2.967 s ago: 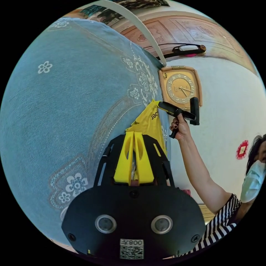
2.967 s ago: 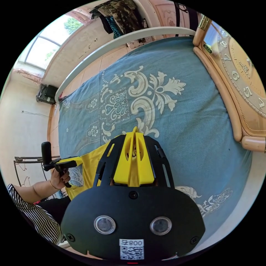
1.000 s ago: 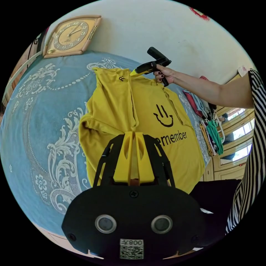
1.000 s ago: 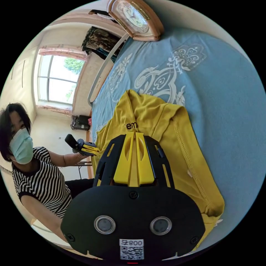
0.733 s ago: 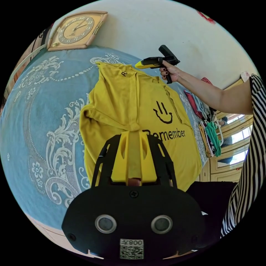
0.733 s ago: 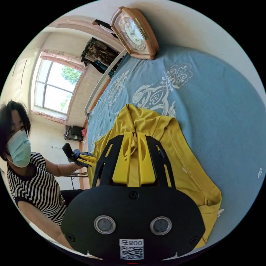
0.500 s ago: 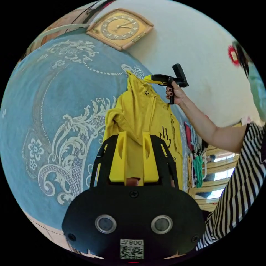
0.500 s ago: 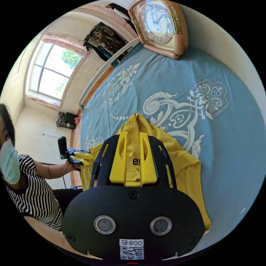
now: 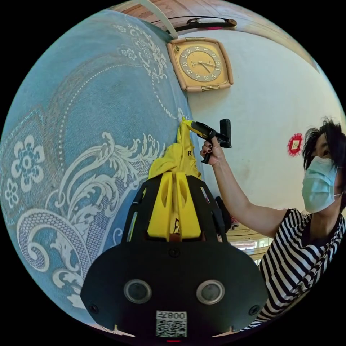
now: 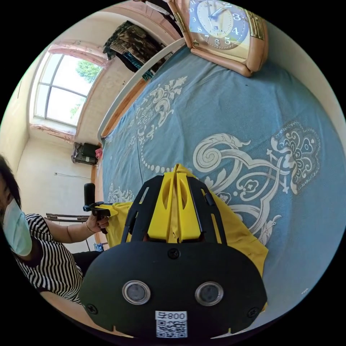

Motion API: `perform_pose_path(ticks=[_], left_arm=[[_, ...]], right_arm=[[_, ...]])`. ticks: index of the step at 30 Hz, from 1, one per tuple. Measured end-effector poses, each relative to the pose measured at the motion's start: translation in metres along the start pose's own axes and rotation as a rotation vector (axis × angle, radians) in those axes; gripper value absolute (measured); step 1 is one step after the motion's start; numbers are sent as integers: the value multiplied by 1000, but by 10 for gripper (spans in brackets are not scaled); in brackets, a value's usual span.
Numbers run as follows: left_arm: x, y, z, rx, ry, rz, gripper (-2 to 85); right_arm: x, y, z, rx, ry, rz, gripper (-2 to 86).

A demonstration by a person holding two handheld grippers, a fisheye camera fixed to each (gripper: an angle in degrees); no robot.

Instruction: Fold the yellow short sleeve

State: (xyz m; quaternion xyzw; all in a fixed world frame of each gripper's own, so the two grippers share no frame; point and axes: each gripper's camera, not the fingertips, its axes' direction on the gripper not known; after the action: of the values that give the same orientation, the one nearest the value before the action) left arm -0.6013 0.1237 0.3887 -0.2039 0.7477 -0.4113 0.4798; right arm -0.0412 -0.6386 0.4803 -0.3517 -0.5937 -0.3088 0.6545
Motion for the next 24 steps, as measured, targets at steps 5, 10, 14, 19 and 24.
perform_pose_path(ticks=[5,10,14,19,24], left_arm=[[-8,-7,-26,69,48,24,18],[-29,-6,-41,90,35,-46,18],[-41,-4,-52,117,43,-96,20],[-51,0,-64,132,116,-131,29],[-45,10,-81,130,73,-106,30]], right_arm=[[12,15,-14,101,-104,52,9],[18,24,8,43,-77,88,8],[19,29,19,-22,-47,102,9],[13,59,10,-7,-44,82,11],[6,107,-16,133,47,103,11]])
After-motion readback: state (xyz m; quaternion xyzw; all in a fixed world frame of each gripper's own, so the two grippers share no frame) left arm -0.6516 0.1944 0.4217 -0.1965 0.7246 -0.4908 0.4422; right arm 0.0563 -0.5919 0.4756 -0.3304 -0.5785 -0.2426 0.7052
